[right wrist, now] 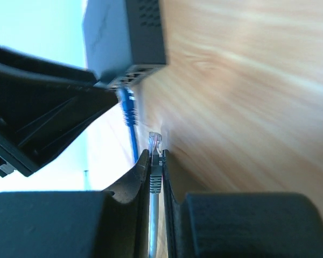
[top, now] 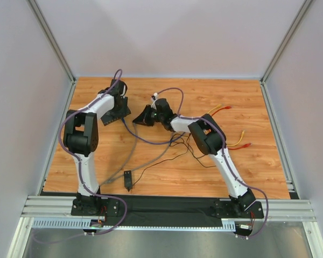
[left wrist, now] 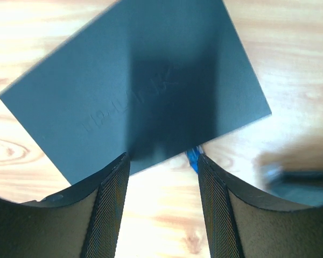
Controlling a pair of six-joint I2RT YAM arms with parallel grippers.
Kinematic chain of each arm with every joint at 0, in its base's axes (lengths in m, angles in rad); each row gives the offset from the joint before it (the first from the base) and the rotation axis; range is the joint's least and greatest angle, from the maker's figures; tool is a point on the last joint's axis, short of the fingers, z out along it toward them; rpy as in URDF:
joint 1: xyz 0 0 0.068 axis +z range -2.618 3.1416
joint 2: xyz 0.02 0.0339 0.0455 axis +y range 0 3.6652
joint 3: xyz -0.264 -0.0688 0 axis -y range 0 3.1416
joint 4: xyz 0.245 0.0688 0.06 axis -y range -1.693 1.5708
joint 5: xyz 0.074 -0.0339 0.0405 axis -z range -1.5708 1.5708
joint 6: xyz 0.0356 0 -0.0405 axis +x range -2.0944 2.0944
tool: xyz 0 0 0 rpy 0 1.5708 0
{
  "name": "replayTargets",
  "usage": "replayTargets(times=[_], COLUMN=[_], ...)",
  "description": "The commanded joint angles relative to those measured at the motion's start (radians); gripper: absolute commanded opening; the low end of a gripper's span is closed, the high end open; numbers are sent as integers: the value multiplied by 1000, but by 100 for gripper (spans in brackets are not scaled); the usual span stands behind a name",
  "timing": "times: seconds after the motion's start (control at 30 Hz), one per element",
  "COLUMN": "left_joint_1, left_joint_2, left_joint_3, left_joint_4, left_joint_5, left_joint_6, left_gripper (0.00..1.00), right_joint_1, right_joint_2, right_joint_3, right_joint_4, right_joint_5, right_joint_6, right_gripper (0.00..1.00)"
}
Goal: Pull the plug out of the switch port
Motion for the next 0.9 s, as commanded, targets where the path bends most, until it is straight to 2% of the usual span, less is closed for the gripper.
replayTargets(times=[0.0, 0.33, 0.5, 0.67, 0.8, 0.87], left_joint_1=[11, 37, 42, 52, 63, 66], left_joint_2=[-92, -202, -241, -262, -271, -273], left_joint_3=[-71, -166, -202, -222, -234, -235], left_joint_4=[55, 130, 158, 176, 182, 182], left_joint_5=[54, 109, 147, 167, 183, 189], left_joint_6=[1, -25, -33, -37, -40, -42], left_gripper=[61, 63, 63, 63, 63, 62], right_joint_1=[-78, -153, -170, -187, -190, -206], right_joint_2=[-93, -339, -411, -482, -558, -555], right_joint_3=[-81, -362, -393, -449, -518, -511], right_joint_4=[-153, -284, -389, -430, -439, -463], right_joint_5=[87, 230, 293, 317, 443, 459], right_joint_6=[-175, -425, -547, -578, -626, -632], right_gripper=[0, 0, 0, 2, 4, 4])
